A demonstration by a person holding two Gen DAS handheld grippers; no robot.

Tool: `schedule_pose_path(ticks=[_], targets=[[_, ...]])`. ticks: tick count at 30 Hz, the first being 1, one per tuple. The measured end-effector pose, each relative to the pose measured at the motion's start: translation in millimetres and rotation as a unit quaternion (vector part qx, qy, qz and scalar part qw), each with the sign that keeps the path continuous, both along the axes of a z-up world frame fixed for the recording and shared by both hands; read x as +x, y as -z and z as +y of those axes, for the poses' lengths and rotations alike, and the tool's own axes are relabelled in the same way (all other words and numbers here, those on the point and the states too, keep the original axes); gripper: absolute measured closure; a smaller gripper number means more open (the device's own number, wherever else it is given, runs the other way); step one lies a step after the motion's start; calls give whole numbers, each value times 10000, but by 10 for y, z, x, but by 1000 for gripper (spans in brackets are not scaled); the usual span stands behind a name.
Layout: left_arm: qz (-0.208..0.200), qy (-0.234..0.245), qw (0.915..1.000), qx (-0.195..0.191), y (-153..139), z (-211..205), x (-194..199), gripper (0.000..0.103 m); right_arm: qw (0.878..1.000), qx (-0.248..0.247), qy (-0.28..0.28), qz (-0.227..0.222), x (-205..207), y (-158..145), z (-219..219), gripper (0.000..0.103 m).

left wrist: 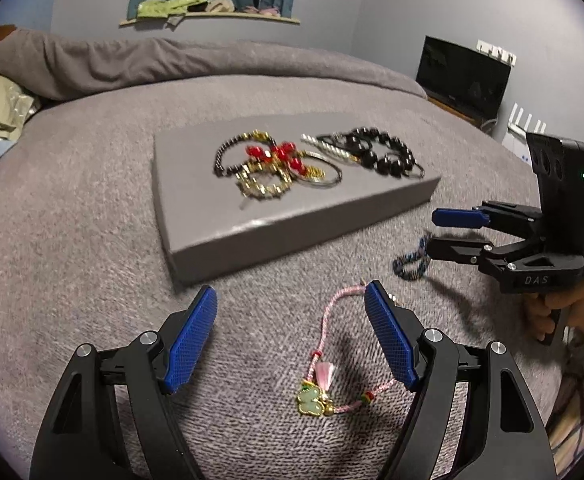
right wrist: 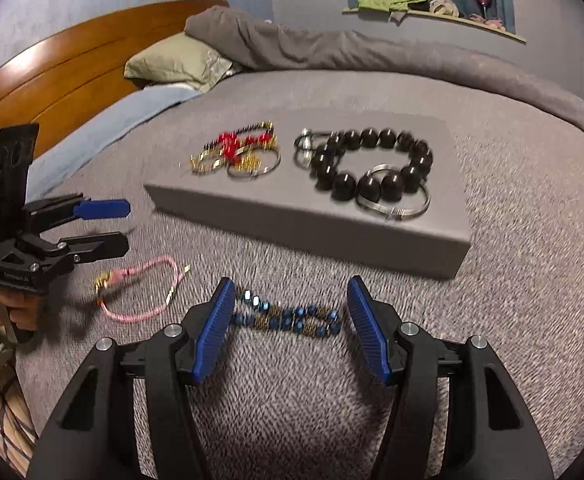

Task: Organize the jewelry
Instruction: 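Grasp the pink cord bracelet with the left tool while the right tool grasps the blue crystal bracelet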

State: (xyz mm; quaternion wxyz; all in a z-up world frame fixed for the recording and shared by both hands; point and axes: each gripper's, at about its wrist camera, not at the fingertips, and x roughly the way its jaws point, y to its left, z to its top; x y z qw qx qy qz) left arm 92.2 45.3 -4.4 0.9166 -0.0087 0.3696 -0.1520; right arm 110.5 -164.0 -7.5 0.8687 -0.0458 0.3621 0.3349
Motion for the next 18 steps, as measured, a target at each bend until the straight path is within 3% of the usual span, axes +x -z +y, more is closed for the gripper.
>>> schedule_pose_path(ticks=[10, 18], targets=[[270, 203, 9993, 162, 172, -147, 24, 37, 9997, -116, -81, 183, -7, 65, 109, 40], [279, 199, 9988, 344, 240, -213, 49, 38, 9996, -212, 3, 205, 61, 94, 168, 31]])
